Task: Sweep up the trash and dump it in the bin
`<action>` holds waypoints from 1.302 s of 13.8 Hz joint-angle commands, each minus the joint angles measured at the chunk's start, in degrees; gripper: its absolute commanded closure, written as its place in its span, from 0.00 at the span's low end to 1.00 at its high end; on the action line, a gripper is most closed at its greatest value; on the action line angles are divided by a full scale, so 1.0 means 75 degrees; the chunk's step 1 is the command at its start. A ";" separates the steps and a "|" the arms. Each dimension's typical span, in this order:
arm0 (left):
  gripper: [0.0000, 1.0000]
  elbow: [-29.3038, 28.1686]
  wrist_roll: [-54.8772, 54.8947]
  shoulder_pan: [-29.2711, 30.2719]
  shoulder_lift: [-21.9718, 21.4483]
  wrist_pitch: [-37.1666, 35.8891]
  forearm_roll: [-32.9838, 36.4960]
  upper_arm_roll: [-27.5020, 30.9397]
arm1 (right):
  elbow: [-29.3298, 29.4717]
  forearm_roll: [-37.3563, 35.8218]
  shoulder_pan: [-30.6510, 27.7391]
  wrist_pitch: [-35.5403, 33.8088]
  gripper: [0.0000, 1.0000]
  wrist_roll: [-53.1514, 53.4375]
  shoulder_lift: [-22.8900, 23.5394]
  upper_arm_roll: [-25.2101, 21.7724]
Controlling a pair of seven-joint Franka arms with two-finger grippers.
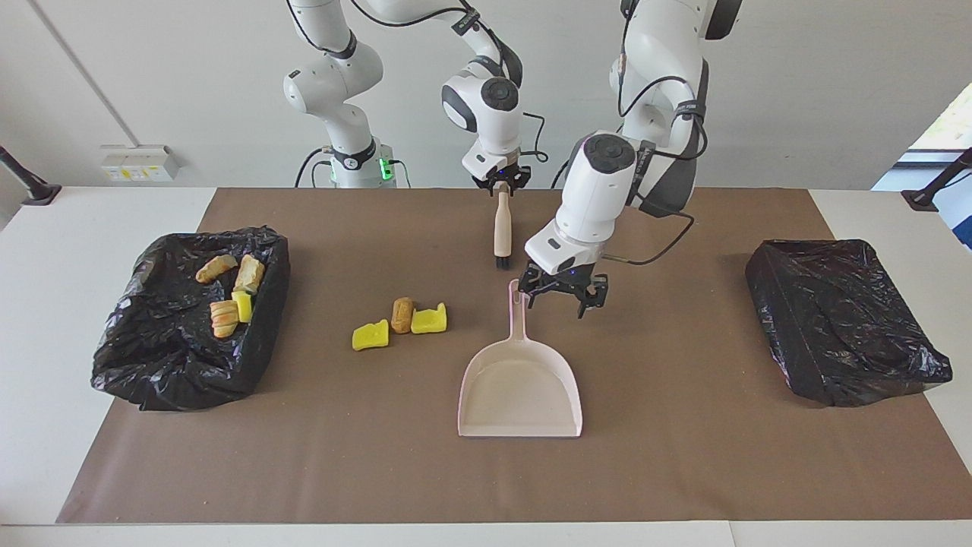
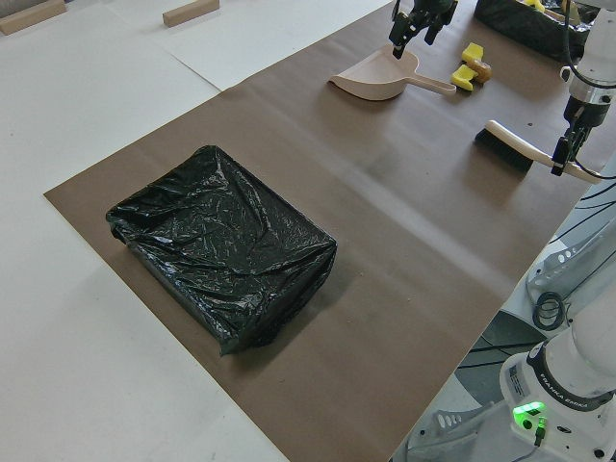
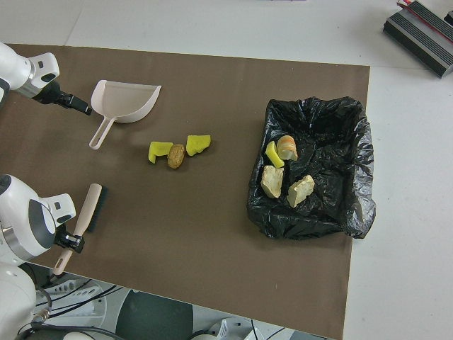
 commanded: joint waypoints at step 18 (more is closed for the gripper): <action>1.00 0.0000 -0.1530 -0.0664 0.0697 0.0295 0.0413 0.0146 | 0.0368 -0.1523 -0.3776 -0.3745 1.00 -0.3605 -0.1842 -0.0118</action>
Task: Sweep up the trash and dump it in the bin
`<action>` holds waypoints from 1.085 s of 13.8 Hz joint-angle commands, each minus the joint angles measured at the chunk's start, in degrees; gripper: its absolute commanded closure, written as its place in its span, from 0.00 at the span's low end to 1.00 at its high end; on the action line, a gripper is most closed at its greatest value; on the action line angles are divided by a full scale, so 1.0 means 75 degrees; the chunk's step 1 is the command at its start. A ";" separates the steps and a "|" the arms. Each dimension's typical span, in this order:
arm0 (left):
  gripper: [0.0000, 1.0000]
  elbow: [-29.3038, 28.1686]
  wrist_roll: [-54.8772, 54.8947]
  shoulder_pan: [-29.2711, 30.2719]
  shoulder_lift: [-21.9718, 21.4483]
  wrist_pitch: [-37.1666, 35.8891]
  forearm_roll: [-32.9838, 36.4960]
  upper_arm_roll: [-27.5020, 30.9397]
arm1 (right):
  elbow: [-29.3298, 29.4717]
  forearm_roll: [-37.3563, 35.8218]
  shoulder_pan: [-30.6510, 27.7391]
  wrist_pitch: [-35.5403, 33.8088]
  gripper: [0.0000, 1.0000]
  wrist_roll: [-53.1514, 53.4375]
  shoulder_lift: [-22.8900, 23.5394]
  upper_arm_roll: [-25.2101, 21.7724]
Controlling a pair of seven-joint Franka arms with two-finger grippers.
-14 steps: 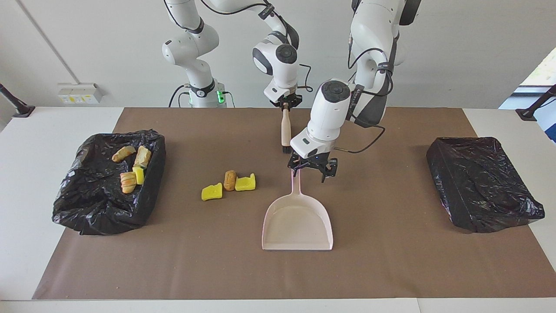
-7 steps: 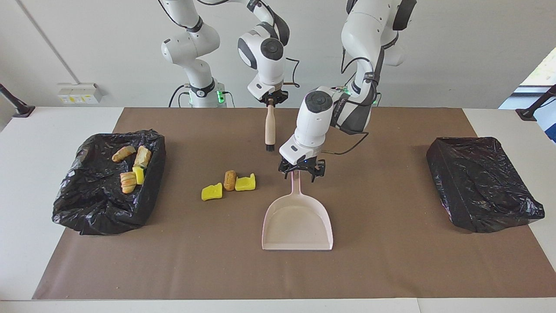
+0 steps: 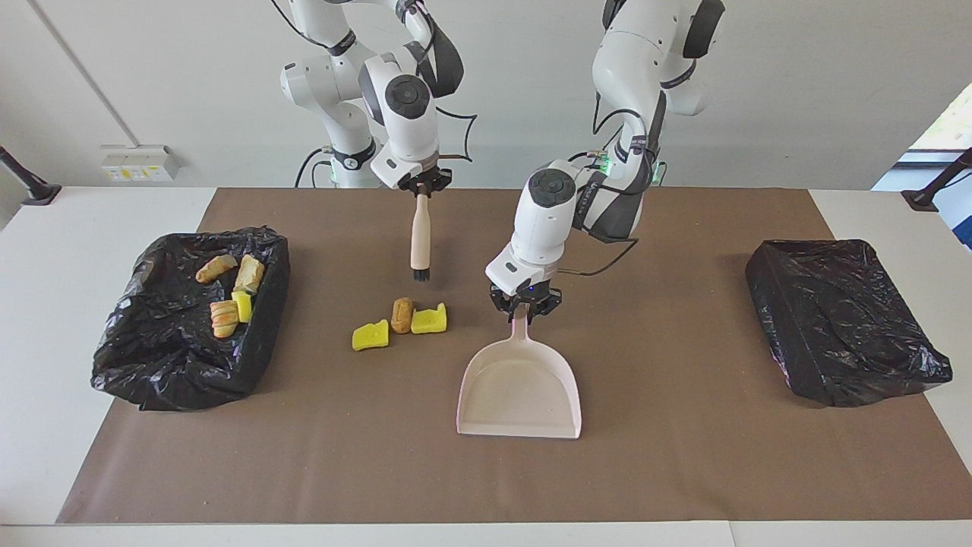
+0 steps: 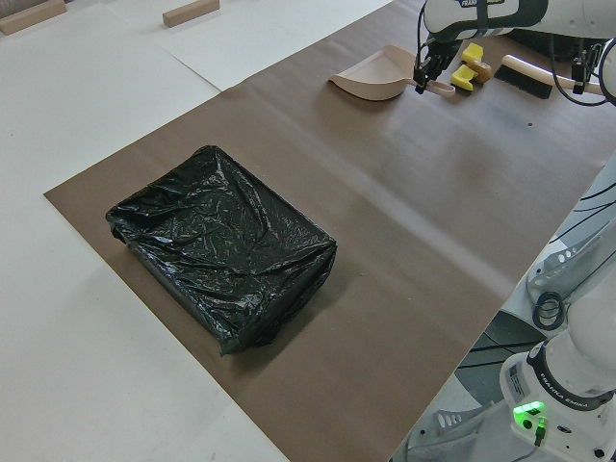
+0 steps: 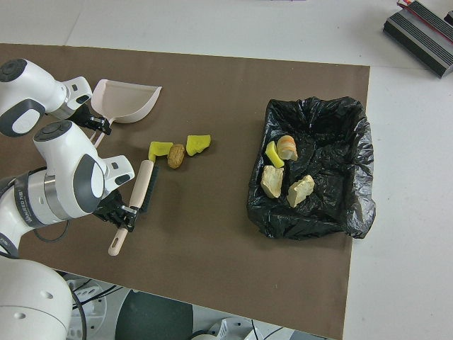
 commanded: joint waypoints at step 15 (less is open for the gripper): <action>1.00 -0.0802 0.8705 0.0635 -0.1762 -0.2793 0.0419 0.0175 | 0.1306 -0.2830 -0.2910 0.0313 1.00 -0.3601 0.1363 0.0121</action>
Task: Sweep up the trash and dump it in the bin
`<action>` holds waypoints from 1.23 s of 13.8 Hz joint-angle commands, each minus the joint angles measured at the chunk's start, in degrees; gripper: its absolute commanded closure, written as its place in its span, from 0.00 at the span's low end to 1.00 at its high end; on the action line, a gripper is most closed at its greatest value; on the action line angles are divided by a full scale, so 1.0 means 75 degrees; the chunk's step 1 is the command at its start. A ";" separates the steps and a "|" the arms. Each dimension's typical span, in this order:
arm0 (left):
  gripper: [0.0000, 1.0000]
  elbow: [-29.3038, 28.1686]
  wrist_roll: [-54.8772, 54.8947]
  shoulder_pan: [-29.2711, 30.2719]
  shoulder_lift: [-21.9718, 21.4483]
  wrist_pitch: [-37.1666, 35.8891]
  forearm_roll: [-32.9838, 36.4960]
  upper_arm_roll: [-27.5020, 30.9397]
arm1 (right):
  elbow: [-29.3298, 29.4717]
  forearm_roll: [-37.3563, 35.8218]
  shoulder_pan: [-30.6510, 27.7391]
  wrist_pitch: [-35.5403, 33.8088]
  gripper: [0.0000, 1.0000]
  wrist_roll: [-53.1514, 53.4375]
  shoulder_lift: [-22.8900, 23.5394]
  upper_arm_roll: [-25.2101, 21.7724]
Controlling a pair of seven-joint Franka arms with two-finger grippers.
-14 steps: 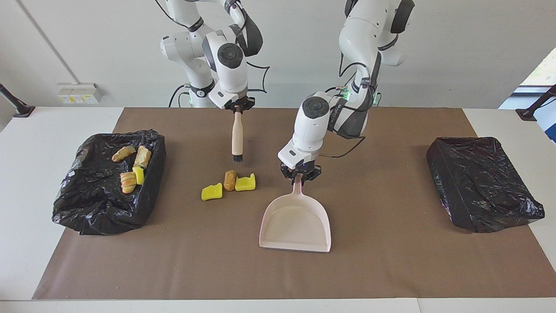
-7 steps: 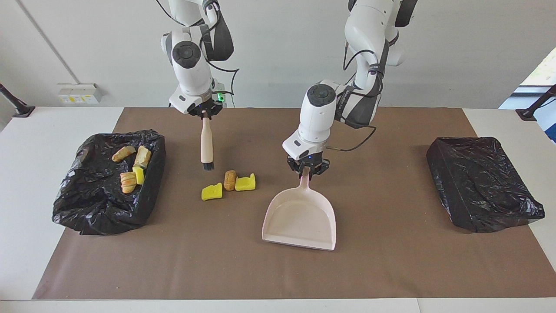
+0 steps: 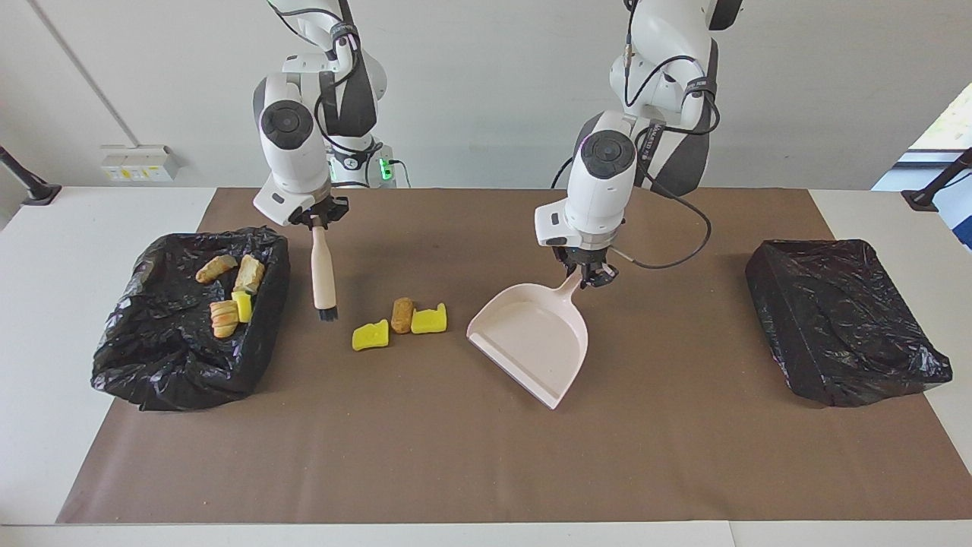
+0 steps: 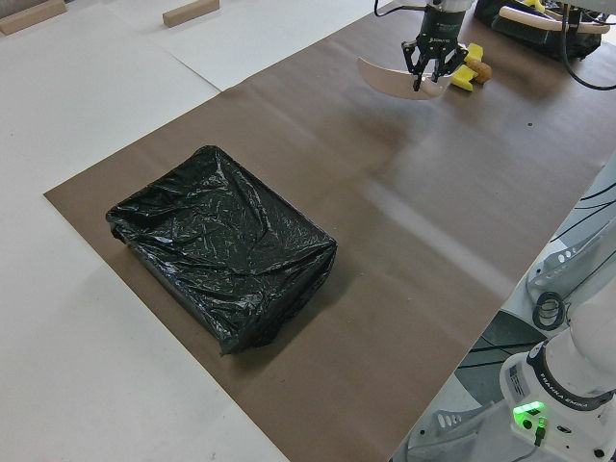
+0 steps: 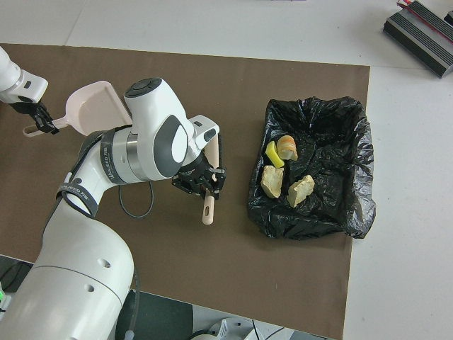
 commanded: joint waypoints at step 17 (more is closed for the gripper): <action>1.00 -0.2547 0.4154 0.0066 -0.1402 0.1272 0.1063 -0.0020 | -0.0042 0.0832 0.1838 0.1268 1.00 0.1715 0.1543 0.0151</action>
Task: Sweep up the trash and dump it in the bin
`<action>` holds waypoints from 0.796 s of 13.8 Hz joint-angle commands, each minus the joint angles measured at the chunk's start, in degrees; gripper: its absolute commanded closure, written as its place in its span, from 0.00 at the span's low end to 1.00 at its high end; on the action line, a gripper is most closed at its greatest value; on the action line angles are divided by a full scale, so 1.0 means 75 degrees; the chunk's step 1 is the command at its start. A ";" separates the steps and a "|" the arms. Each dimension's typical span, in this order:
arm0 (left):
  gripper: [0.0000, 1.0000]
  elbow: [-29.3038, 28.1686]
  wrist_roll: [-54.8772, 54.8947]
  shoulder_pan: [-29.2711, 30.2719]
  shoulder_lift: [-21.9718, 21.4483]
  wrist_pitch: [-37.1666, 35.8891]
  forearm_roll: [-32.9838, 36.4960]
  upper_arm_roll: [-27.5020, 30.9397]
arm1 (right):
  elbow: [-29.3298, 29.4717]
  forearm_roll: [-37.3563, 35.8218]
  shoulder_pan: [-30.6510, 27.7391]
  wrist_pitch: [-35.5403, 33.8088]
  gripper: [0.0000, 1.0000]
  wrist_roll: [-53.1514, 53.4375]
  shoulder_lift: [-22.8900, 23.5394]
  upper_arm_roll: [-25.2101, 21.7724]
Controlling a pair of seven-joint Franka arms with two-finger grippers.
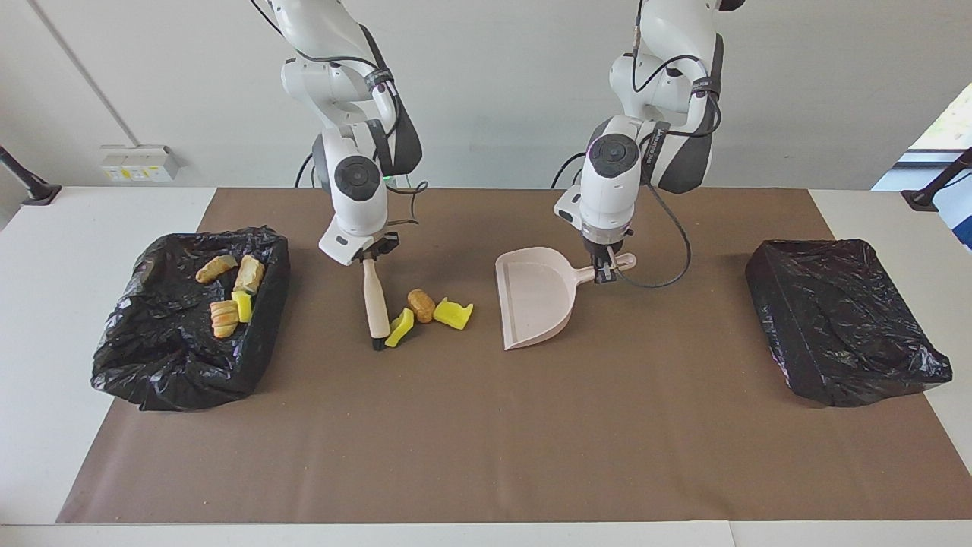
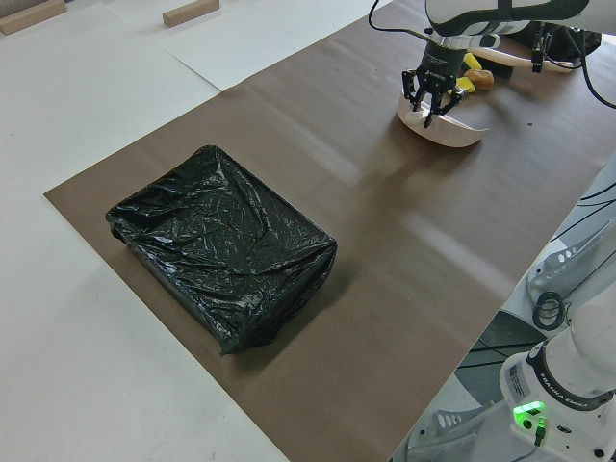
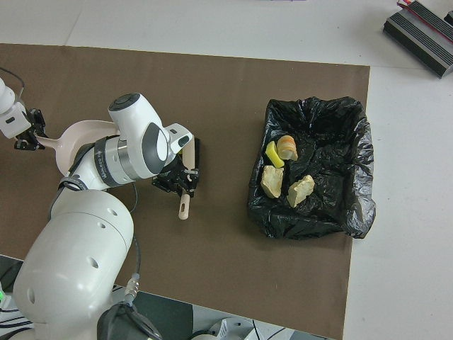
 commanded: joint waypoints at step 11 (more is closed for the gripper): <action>1.00 -0.0689 0.0125 -0.0289 -0.0487 0.0652 0.0537 -0.0003 | -0.0010 0.2194 0.1834 0.1116 1.00 0.0255 0.0560 0.0044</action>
